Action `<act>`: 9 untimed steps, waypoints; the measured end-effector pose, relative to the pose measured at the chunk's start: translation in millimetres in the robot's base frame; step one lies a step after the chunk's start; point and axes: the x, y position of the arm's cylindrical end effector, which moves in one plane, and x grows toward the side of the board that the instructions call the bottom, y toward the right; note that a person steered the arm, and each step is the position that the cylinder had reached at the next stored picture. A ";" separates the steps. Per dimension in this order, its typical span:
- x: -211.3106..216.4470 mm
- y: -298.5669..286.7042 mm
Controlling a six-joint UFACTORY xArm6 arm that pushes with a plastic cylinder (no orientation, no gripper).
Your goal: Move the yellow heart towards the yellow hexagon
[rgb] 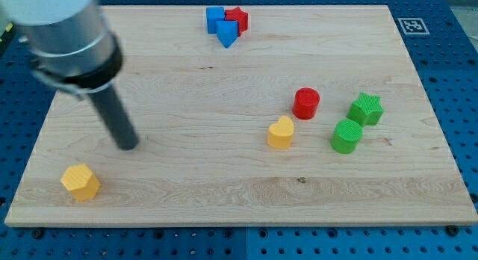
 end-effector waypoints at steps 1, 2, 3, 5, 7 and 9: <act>-26.7 58.0; -44.9 121.8; -44.3 163.4; -36.4 206.0; 1.0 229.2; 4.3 179.3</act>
